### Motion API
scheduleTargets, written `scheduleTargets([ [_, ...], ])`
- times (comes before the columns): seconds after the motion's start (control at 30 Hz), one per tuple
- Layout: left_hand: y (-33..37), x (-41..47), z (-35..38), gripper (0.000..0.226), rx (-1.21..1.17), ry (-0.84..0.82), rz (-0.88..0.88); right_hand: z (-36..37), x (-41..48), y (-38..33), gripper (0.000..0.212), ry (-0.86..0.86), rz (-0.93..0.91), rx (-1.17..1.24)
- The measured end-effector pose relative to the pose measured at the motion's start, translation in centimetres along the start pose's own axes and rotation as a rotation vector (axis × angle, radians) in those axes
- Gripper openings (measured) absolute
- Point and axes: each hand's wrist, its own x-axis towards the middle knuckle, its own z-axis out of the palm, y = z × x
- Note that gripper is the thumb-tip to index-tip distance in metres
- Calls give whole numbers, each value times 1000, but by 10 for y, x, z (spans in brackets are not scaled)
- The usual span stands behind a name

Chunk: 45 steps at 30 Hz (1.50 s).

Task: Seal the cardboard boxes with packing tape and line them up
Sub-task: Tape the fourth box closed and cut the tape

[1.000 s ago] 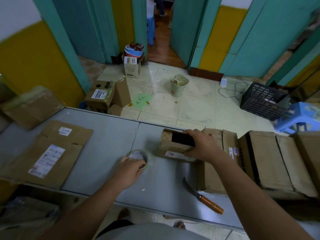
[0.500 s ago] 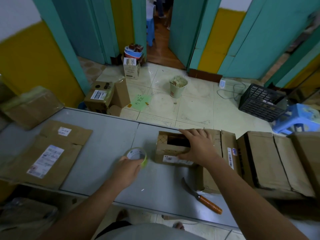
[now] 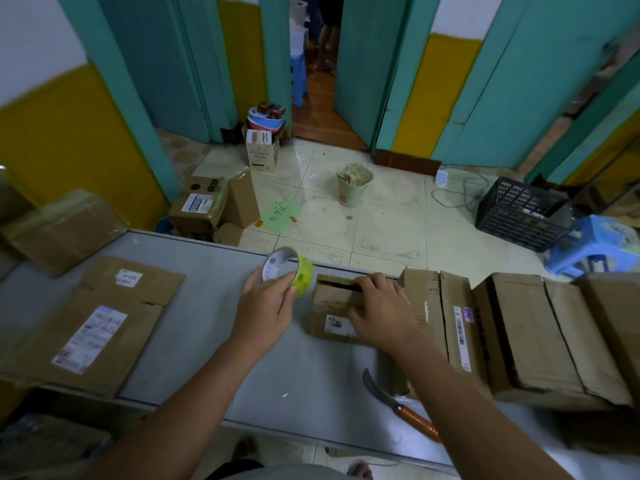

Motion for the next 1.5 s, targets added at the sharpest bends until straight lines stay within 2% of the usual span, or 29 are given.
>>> scheduleTargets([
  [0.13, 9, 13, 0, 28, -102, -40, 69, 5, 0, -1, 58, 34, 50, 24],
  [0.27, 41, 26, 20, 28, -174, -31, 92, 13, 1, -1, 30, 175, 151, 287],
  [0.33, 55, 29, 32, 28, -219, -87, 60, 19, 0, 2, 21, 272, 174, 449],
  [0.4, 62, 31, 40, 31, -252, -182, 41, 20, -4, 7, 31, 359, 188, 689],
  [0.47, 64, 33, 45, 35, -241, -261, 44, 16, -5, 11, 44, 425, 179, 803],
  [0.57, 65, 32, 47, 38, -195, -362, 76, 11, -5, 16, 57, 443, 103, 791],
  [0.63, 65, 32, 47, 37, -189, -382, 88, 9, -3, 17, 58, 421, 68, 756],
  [0.73, 66, 35, 46, 37, -174, -381, 74, 8, -1, 18, 40, 437, 71, 696],
  [0.87, 65, 37, 45, 39, -151, -407, 82, 6, -6, 14, 17, 503, 170, 701],
  [0.97, 63, 38, 44, 39, -134, -429, 88, 3, -7, 14, 22, 482, 210, 739],
  [1.07, 61, 38, 43, 38, -150, -446, 93, -2, -5, 15, 35, 481, 159, 741],
  [1.13, 60, 38, 43, 38, -155, -445, 97, -3, -3, 15, 30, 449, 134, 717],
  [1.33, 60, 35, 45, 33, -129, -445, 89, 2, -2, 15, 8, 461, 214, 742],
  [1.47, 58, 37, 44, 36, -135, -431, 84, 4, -1, 16, 6, 457, 229, 789],
  [1.5, 57, 37, 43, 36, -138, -436, 97, 3, -1, 17, 13, 466, 239, 807],
])
